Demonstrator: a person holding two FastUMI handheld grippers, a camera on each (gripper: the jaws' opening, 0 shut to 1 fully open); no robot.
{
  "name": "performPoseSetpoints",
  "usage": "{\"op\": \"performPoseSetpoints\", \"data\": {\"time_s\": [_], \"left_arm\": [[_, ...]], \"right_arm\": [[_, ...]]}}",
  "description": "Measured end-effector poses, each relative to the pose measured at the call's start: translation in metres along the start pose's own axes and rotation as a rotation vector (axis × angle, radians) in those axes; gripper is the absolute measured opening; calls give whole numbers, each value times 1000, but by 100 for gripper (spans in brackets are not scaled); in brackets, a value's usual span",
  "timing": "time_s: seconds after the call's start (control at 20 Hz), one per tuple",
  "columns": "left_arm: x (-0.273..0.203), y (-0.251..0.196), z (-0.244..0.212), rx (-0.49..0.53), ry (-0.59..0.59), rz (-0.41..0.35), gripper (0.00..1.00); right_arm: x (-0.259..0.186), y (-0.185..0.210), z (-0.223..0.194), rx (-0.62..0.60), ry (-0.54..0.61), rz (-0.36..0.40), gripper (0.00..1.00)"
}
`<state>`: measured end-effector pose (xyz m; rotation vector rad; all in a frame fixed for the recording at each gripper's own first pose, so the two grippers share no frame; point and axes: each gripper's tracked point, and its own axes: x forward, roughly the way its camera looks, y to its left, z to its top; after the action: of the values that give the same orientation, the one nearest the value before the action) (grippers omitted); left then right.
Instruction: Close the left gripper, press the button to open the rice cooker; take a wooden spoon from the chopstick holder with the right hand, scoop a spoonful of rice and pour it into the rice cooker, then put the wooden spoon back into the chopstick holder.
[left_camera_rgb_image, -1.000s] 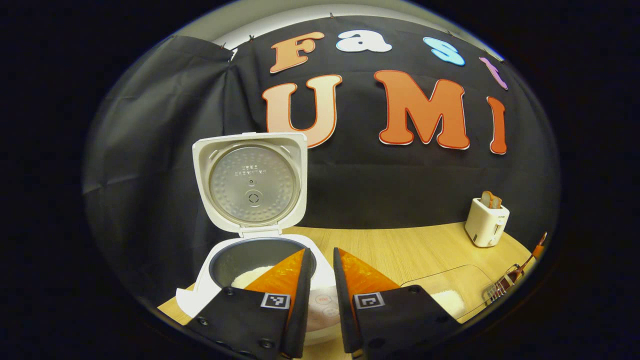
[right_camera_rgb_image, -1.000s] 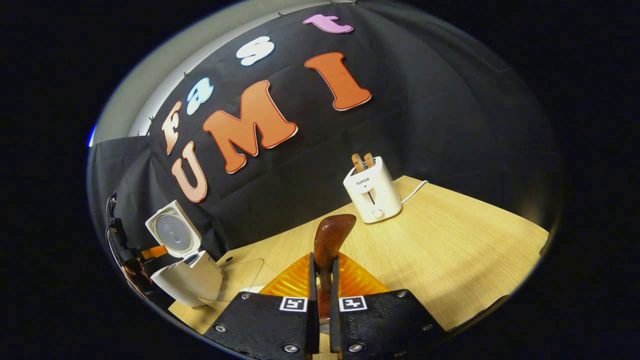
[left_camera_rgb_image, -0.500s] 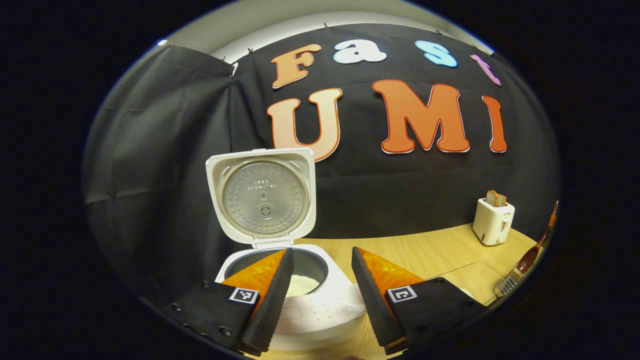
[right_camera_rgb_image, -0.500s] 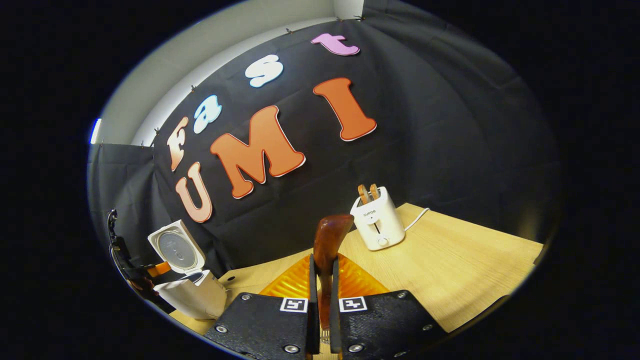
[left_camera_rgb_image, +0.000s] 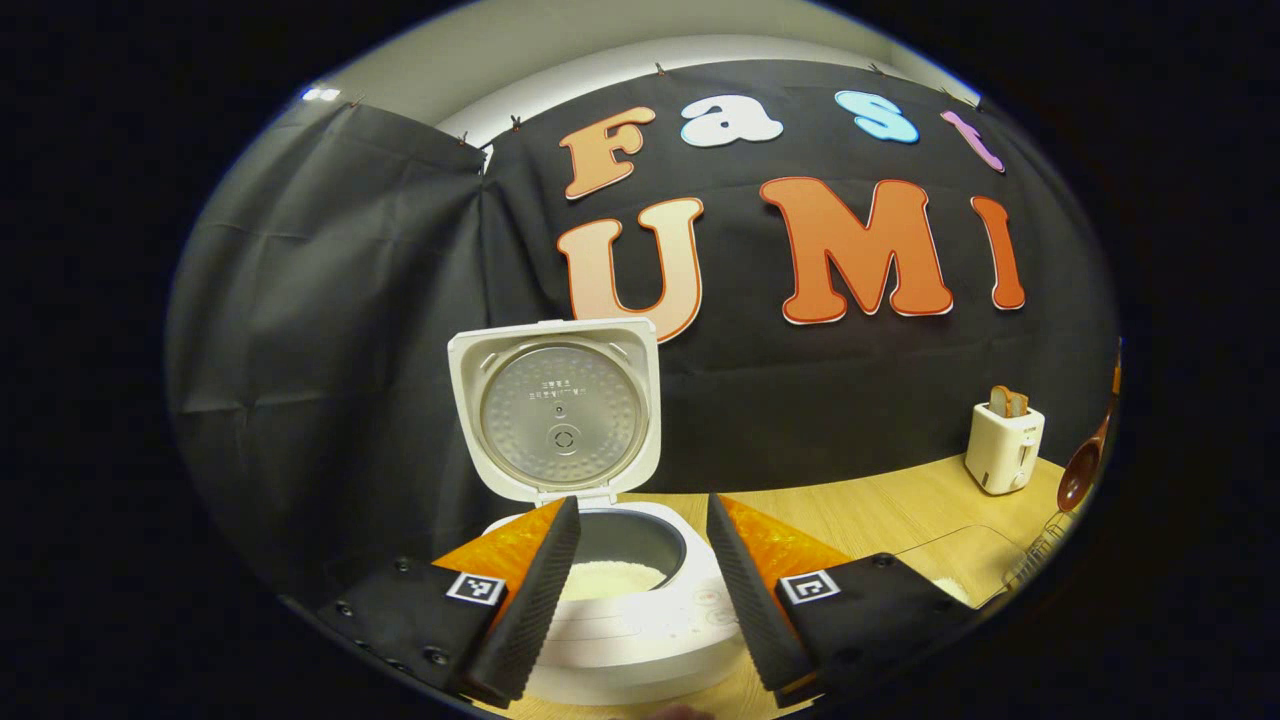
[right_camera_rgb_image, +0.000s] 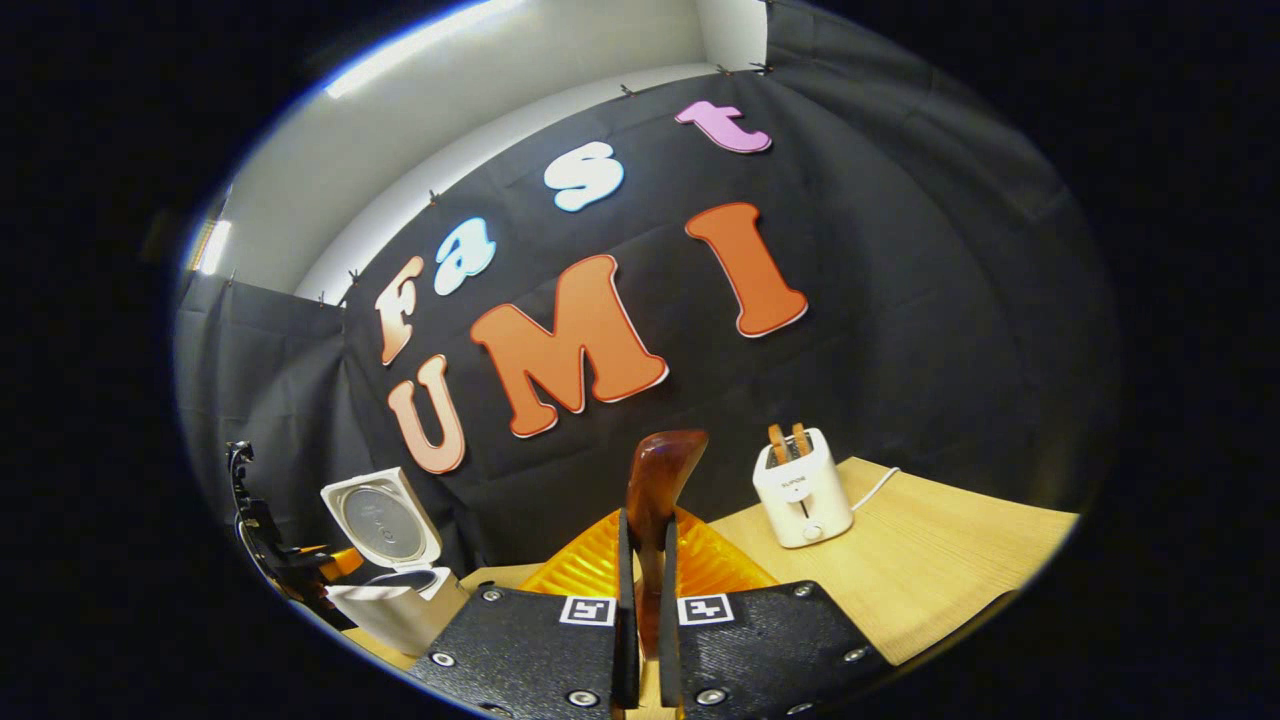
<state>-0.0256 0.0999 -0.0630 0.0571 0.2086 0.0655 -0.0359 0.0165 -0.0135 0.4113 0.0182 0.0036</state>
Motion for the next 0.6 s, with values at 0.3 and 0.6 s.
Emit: {"op": "performPoseSetpoints", "data": {"time_s": [0.3, 0.6], "left_arm": [[-10, 22, -1, 20, -31, 54, 92], [-12, 46, -4, 31, -51, 104, 97]], "right_arm": [[22, 62, -14, -50, 17, 115, 8], [41, 99, -50, -135, 71, 162, 8]]}}
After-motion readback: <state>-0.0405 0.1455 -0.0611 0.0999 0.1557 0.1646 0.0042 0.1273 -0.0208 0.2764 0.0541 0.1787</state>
